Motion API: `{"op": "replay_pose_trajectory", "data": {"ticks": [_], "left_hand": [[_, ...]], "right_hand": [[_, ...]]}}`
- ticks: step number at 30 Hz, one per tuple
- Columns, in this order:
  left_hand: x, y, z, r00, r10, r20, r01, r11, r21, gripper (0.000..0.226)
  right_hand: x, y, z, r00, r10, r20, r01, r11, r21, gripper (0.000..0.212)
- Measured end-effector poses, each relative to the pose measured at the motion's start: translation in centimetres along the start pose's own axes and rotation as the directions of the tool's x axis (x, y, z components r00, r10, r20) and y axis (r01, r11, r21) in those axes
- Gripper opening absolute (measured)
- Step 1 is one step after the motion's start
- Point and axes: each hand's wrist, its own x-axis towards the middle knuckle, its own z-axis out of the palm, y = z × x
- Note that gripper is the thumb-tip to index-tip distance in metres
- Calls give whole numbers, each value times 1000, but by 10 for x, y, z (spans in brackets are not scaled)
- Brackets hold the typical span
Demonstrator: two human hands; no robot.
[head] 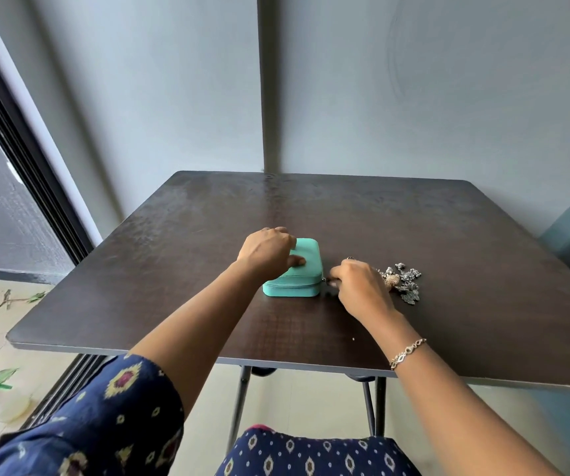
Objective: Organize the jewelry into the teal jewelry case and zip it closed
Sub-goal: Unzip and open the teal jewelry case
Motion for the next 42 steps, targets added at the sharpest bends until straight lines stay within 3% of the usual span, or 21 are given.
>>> {"op": "replay_pose_trajectory", "data": {"ticks": [7,12,15,17,21,25,27,29,31,32,36,39,42], "left_hand": [[0,1,1,1000,-12,-13,12,1000,-13,45],[-3,0,4,999,-22,-46,21,999,-33,45],[-7,0,11,994,-64,-91,57,996,-72,45],[-10,2,19,983,-128,-132,110,985,-133,44],[-18,9,31,945,-262,-195,195,932,-306,39],[-22,19,35,913,-354,-204,232,859,-456,33],[-29,27,37,872,-424,-244,233,799,-554,30],[-39,41,40,769,-533,-353,248,757,-604,30],[-52,58,47,666,-578,-472,290,783,-550,25],[-58,66,51,658,-565,-498,314,807,-501,30],[-66,89,60,784,-449,-428,371,893,-256,54],[-59,95,59,799,-465,-382,400,884,-241,53],[-54,98,59,811,-514,-278,414,841,-347,52]], "right_hand": [[-11,-9,2,1000,-2,8,2,998,61,20],[-8,-9,-11,991,17,134,-40,985,168,18],[6,-5,-22,999,30,27,-36,966,255,17],[21,-8,-25,999,-34,-25,39,959,280,20],[40,-23,-27,972,-208,111,178,955,238,40],[47,-25,-26,967,-194,163,156,962,223,47],[49,-25,-28,968,-169,186,122,963,239,48],[50,-25,-29,966,-166,199,112,959,259,48],[51,-26,-29,968,-156,199,97,956,275,45],[51,-26,-28,969,-148,197,90,958,273,43],[50,-26,-24,975,-136,174,88,961,262,40],[49,-26,-21,978,-131,162,87,963,255,38],[48,-25,-18,979,-134,154,89,959,269,38]]}}
